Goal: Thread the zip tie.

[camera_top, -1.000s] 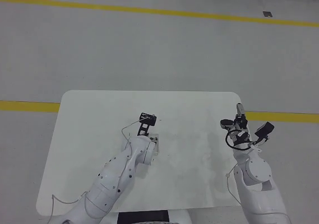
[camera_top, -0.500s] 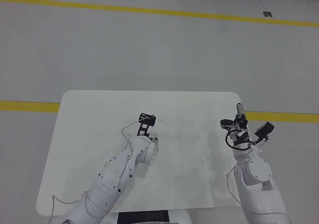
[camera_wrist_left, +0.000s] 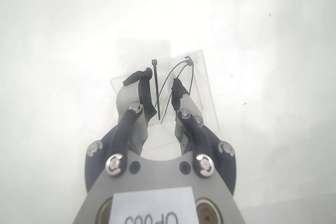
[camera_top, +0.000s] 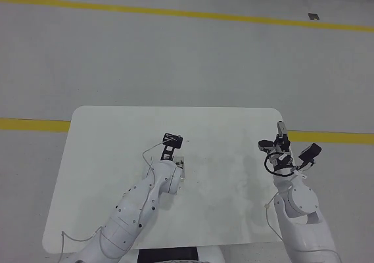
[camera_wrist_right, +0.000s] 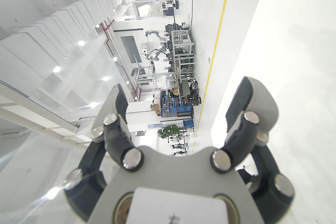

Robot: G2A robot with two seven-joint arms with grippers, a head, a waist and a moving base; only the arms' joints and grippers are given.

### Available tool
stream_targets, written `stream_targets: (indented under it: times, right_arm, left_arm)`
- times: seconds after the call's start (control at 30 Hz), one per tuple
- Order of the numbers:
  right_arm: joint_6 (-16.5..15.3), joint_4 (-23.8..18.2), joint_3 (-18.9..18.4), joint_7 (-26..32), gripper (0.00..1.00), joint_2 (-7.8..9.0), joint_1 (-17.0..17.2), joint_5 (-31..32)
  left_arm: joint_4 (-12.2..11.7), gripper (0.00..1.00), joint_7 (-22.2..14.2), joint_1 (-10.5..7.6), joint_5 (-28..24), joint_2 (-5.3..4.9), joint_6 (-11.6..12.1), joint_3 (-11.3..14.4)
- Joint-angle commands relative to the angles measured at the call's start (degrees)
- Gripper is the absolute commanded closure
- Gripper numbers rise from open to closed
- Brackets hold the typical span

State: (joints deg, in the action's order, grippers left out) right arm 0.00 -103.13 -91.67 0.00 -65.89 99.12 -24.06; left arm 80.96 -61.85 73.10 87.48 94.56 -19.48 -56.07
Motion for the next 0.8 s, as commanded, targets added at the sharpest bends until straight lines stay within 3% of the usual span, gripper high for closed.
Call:
stream_targets:
  times: [0.0, 0.23, 0.37, 0.57, 0.63, 0.77]
  right_arm:
    - [0.0, 0.0, 0.0, 0.0, 0.00, 0.00, 0.0, 0.0]
    - [0.0, 0.0, 0.0, 0.0, 0.00, 0.00, 0.0, 0.0]
    - [0.0, 0.0, 0.0, 0.0, 0.00, 0.00, 0.0, 0.0]
    - [0.0, 0.0, 0.0, 0.0, 0.00, 0.00, 0.0, 0.0]
    - [0.0, 0.0, 0.0, 0.0, 0.00, 0.00, 0.0, 0.0]
    - [0.0, 0.0, 0.0, 0.0, 0.00, 0.00, 0.0, 0.0]
  left_arm:
    - [-0.1, 0.79, 0.0, 0.08, 0.1, 0.04, 0.0, 0.0]
    - [-1.0, 0.82, -0.1, -0.34, -0.1, 0.25, 0.0, 0.0]
    - [-1.8, 1.00, -0.1, -0.78, -0.3, 0.37, 0.0, 0.0]
    - [-1.6, 1.00, -0.3, -0.75, 0.9, 0.47, 0.0, -0.1]
    - [0.3, 1.00, -0.4, -0.19, 1.6, 0.43, 0.0, 0.2]
    - [6.9, 1.00, -1.7, 2.00, 2.5, -0.39, 1.2, 0.6]
